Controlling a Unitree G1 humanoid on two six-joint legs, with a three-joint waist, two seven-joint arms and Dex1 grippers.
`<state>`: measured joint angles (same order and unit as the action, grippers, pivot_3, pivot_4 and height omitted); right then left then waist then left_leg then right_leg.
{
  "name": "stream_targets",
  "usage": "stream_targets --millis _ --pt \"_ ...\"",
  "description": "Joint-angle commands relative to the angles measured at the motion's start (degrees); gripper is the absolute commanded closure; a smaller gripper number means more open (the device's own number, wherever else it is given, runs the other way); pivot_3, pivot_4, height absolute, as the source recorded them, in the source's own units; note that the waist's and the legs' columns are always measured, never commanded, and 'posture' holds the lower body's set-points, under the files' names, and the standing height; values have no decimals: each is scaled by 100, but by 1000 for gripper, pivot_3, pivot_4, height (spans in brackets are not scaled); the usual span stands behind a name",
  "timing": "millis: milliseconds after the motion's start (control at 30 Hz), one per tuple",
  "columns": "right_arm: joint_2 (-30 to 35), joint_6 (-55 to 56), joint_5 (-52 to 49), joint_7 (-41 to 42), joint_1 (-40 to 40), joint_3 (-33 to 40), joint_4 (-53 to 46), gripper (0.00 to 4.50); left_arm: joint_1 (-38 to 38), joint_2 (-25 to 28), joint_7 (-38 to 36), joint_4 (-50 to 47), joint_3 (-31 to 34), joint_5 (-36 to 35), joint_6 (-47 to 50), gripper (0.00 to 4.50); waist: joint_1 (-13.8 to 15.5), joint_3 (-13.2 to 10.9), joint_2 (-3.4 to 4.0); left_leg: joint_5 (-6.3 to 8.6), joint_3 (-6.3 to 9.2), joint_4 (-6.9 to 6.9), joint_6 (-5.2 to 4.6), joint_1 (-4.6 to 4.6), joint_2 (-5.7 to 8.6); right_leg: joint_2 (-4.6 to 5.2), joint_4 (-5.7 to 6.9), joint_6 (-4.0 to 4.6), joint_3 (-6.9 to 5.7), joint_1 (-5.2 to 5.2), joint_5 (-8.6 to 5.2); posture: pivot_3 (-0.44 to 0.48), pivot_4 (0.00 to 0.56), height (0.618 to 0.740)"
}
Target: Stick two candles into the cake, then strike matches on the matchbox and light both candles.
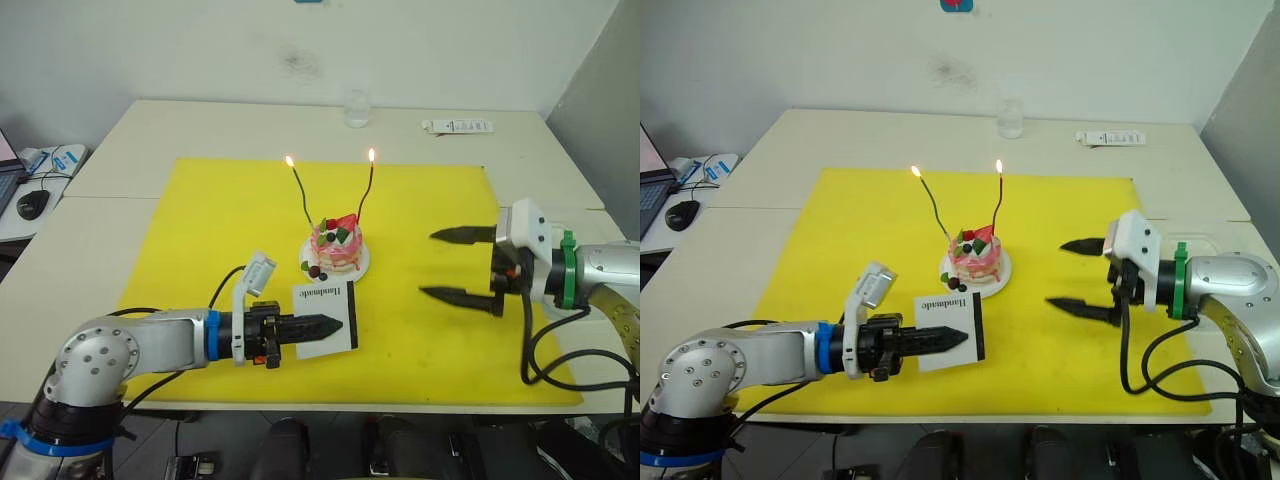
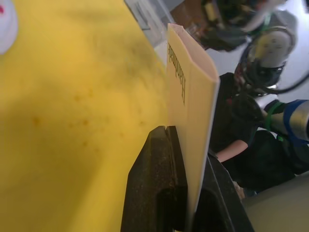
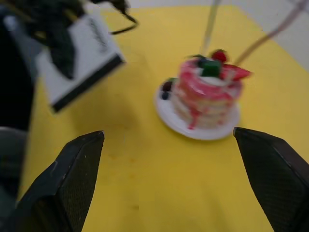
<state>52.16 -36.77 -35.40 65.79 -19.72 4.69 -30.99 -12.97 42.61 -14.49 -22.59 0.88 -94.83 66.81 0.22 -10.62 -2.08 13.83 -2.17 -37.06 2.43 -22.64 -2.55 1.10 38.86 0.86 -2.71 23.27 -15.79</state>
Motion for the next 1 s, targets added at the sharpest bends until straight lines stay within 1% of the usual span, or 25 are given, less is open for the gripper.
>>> stream_targets --millis 33,167,300,467,600,733,800,867,1000 --pt "104 279 -96 375 -85 -172 -155 20 -112 -187 588 197 -222 -344 -128 4500 0 0 0 0 1 0 0 3 0 0 3 0 -1 -1 0 0 150 740" --pt "112 606 118 520 3 -371 -54 20 -365 -408 1260 677 -509 -491 -114 4500 0 0 0 -2 6 -2 2 8 -1 -1 11 -1 -7 -5 2 0 150 740" --pt "-10 721 262 316 -64 -478 69 20 -598 -573 1848 1226 -638 -691 -102 4500 1 1 -1 -3 6 -4 2 8 -1 -1 10 -1 -7 -6 2 0 150 740" --pt "-120 705 318 113 -103 -516 91 20 -647 -623 2117 1375 -708 -735 2 4500 -13 1 -1 -3 5 -1 3 7 -1 -2 8 -1 -5 -5 1 0 150 740" --pt "-126 754 356 51 -54 -530 66 20 -681 -690 2380 1529 -767 -1010 -11 4500 -12 1 -1 -3 5 -1 4 7 -1 -1 8 0 -5 -5 2 0 150 740" --pt "-142 770 360 20 -78 -563 87 20 -711 -664 2490 1651 -810 -1159 58 4500 -12 1 -1 -4 5 -2 4 9 -1 -1 11 0 -6 -5 2 0 150 740" --pt "-163 796 386 11 -94 -596 120 0 -742 -633 2482 1701 -822 -1148 120 3925 -12 1 -1 -4 5 -2 4 9 -1 -1 11 0 -6 -6 2 0 150 740" --pt "-177 809 399 12 -98 -603 129 0 -766 -626 2502 1741 -816 -1128 139 3483 -12 1 -1 -4 4 -2 4 8 0 -1 11 0 -5 -6 2 0 150 740" --pt "-208 810 384 -5 -126 -622 136 0 -805 -567 2481 1766 -742 -1100 173 2300 -12 1 -1 -4 5 -2 5 9 -1 -2 10 0 -6 -5 2 0 150 740"
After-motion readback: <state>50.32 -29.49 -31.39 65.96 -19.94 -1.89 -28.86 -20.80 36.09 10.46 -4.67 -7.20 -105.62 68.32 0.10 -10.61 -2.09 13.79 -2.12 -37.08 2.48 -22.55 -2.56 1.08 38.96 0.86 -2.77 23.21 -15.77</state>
